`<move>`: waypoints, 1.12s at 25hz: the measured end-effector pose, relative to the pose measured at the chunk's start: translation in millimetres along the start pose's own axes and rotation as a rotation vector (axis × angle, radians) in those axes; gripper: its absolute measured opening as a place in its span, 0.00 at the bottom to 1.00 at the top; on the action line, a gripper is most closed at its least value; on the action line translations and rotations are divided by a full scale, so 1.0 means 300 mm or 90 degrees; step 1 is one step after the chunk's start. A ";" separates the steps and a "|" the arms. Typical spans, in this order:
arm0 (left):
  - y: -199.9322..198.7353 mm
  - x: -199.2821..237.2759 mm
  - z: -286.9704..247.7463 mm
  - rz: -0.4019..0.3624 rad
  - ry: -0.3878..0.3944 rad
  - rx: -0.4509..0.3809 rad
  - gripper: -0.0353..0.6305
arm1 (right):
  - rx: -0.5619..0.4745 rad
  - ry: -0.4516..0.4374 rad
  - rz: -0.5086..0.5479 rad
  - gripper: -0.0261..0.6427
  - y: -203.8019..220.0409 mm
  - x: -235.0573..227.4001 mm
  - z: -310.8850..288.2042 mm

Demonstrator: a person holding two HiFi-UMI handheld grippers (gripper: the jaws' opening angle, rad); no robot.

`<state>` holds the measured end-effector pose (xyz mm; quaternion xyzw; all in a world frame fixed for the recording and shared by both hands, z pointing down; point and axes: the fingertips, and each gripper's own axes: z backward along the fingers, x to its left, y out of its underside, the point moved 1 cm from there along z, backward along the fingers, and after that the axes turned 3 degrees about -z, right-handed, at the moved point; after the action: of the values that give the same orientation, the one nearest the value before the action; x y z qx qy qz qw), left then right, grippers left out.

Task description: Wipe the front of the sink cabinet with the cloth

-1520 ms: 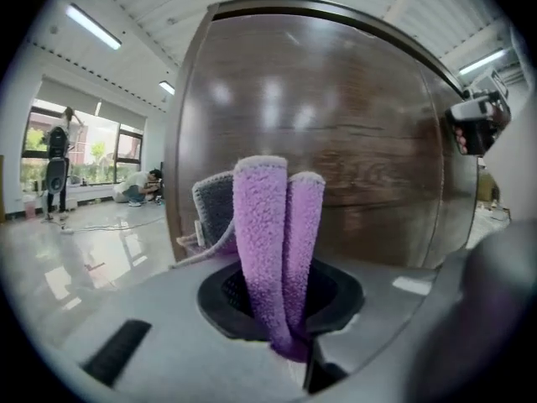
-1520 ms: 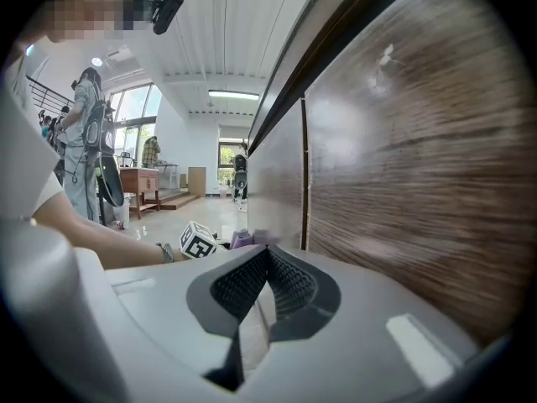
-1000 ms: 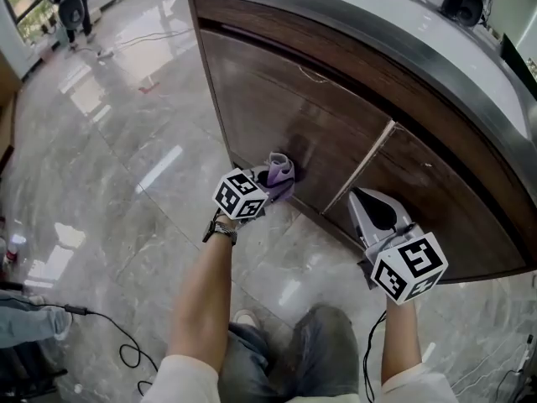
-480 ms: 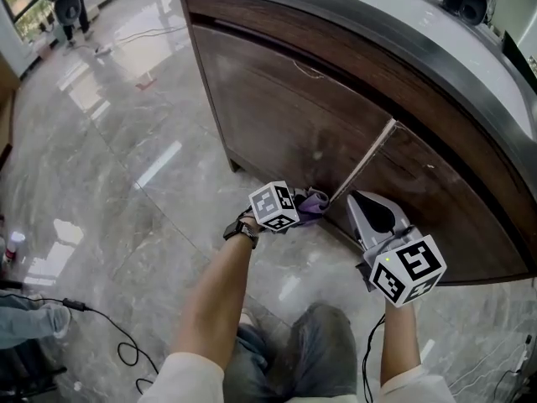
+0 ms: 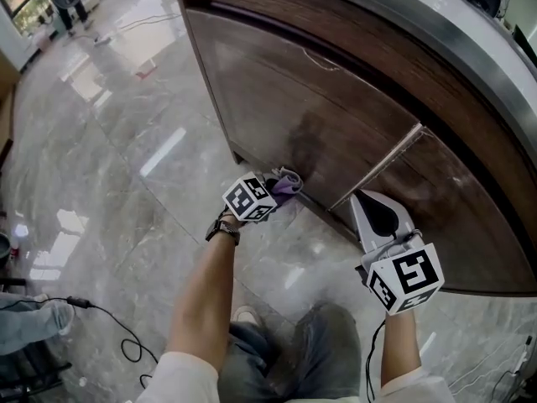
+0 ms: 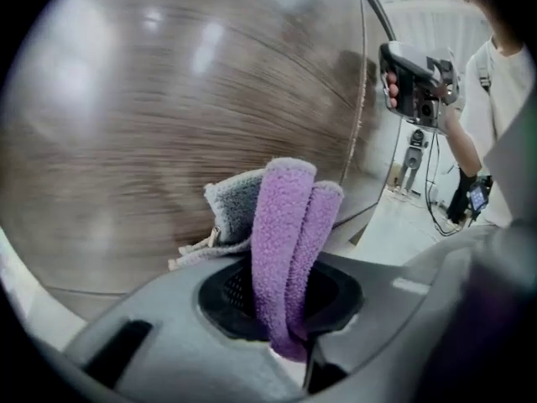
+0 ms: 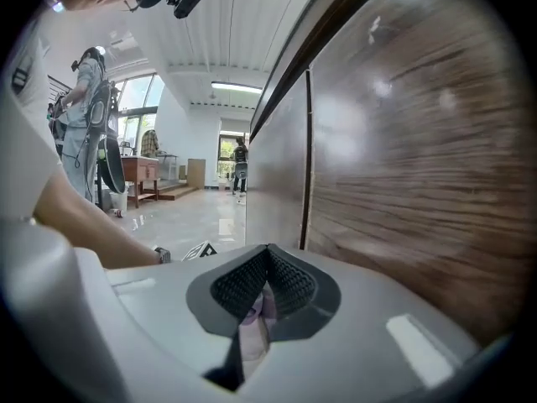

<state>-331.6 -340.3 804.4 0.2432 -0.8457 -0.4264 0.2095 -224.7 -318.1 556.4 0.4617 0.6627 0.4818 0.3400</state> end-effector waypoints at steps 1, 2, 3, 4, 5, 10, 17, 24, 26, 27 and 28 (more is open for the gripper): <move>0.014 0.044 0.024 0.015 -0.028 -0.004 0.13 | 0.002 -0.006 -0.005 0.05 0.007 0.004 -0.014; 0.025 0.083 0.048 0.028 -0.053 -0.008 0.13 | 0.003 -0.013 -0.011 0.05 0.013 0.009 -0.026; 0.032 0.115 0.069 0.036 -0.074 -0.009 0.13 | 0.005 -0.018 -0.017 0.05 0.019 0.014 -0.035; 0.039 0.141 0.086 0.039 -0.090 -0.007 0.13 | 0.007 -0.021 -0.021 0.05 0.025 0.018 -0.043; 0.046 0.163 0.098 0.039 -0.102 -0.002 0.13 | 0.009 -0.024 -0.024 0.05 0.032 0.021 -0.051; 0.081 0.239 0.124 0.059 -0.127 0.012 0.13 | 0.025 -0.034 -0.028 0.05 0.063 0.032 -0.076; 0.163 0.404 0.207 0.105 -0.280 0.058 0.13 | 0.036 -0.036 -0.051 0.05 0.099 0.015 -0.083; 0.153 0.519 0.306 0.145 -0.412 0.038 0.13 | 0.040 -0.037 -0.066 0.05 0.110 0.005 -0.099; 0.137 0.556 0.354 0.161 -0.458 0.012 0.13 | 0.038 -0.038 -0.067 0.05 0.105 0.006 -0.103; 0.124 0.575 0.388 0.166 -0.483 -0.007 0.13 | 0.036 -0.038 -0.068 0.05 0.102 0.007 -0.103; 0.107 0.592 0.423 0.170 -0.505 -0.031 0.13 | 0.035 -0.038 -0.069 0.05 0.098 0.009 -0.102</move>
<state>-551.5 -349.8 787.3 -0.0568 -0.8746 -0.4759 -0.0737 -244.7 -322.4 593.8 0.4481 0.6892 0.4306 0.3725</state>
